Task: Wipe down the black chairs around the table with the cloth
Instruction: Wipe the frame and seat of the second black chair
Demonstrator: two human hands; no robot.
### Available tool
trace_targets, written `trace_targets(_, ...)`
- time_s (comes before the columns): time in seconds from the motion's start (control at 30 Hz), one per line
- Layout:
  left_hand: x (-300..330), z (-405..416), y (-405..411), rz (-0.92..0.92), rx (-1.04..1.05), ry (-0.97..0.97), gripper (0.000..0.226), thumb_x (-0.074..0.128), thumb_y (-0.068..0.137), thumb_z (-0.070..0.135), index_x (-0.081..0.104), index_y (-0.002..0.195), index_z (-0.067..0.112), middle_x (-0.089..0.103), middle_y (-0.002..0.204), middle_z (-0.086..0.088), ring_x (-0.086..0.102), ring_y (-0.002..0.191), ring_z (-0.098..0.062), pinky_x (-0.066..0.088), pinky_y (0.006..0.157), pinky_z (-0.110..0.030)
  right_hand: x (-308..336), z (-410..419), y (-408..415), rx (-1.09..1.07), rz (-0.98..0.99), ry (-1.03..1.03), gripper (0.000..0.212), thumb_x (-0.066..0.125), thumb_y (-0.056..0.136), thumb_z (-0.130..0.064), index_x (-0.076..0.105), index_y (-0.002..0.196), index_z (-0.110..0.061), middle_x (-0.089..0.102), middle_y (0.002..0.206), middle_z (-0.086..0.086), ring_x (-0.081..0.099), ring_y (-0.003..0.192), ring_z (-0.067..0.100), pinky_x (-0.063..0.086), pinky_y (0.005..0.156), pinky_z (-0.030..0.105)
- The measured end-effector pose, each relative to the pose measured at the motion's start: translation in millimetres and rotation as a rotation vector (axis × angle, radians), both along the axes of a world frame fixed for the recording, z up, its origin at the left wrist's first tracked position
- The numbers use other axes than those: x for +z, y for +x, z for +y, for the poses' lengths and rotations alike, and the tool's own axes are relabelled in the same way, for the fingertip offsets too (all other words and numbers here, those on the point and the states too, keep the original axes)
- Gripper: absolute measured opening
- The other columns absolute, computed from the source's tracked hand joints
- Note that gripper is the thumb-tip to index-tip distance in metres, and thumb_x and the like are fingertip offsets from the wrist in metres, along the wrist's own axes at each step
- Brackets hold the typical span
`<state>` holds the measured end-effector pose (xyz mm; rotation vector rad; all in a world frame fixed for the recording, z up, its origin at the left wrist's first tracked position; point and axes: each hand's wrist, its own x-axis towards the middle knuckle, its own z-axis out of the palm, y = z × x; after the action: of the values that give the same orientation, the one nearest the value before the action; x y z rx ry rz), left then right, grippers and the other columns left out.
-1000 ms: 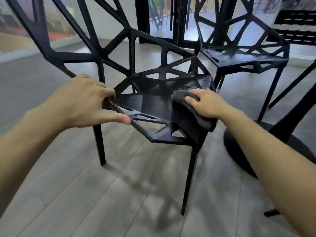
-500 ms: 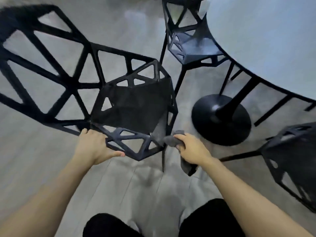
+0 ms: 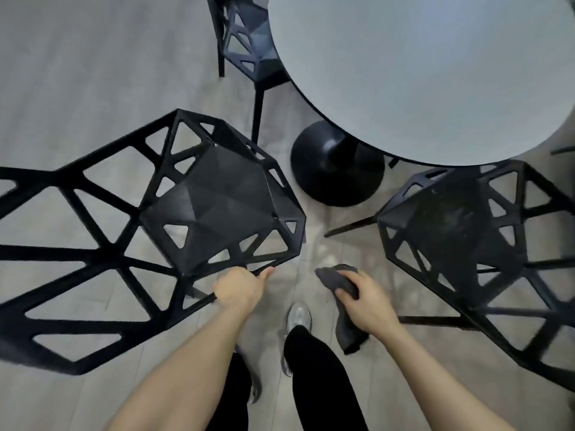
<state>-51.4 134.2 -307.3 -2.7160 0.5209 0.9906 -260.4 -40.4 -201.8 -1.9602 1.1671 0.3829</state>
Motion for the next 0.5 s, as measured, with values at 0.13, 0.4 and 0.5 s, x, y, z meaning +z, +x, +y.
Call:
trace_targets(0.13, 48.3, -33.2, 7.4, 0.102, -0.144, -0.062, 0.059, 0.048, 0.103, 0.064, 0.063, 0.135, 0.016, 0.066, 0.136, -0.012, 0.054, 0.133, -0.035, 0.041, 0.11, -0.048, 51.1, -12.5, -1.3, -0.203, -0.078, 0.07, 0.043, 0.072, 0.098, -0.026, 0.06, 0.138, -0.033, 0.066, 0.125, -0.016, 0.058, 0.112, 0.007, 0.041, 0.093, 0.026)
trace_targets(0.4, 253.9, -45.3, -69.8, 0.669, -0.203, -0.631, 0.064, 0.091, 0.076, 0.045, 0.057, 0.13, 0.045, 0.065, 0.124, 0.028, 0.061, 0.119, 0.007, 0.049, 0.102, -0.018, 137.9, -30.7, -0.6, -0.768, -0.174, 0.422, 0.038, 0.077, 0.094, -0.042, 0.063, 0.125, -0.025, 0.072, 0.122, 0.003, 0.07, 0.11, 0.024, 0.061, 0.098, 0.05)
trace_targets(0.5, 284.9, -60.9, -94.0, 0.494, -0.046, -0.879, 0.018, 0.08, 0.094, 0.036, 0.068, 0.106, 0.039, 0.074, 0.097, 0.018, 0.072, 0.094, -0.002, 0.054, 0.08, -0.018, 167.2, -29.7, 2.3, -0.761, -0.192, 0.562, 0.029, 0.062, 0.105, -0.036, 0.065, 0.122, -0.013, 0.073, 0.117, 0.013, 0.074, 0.102, 0.031, 0.065, 0.088, 0.052)
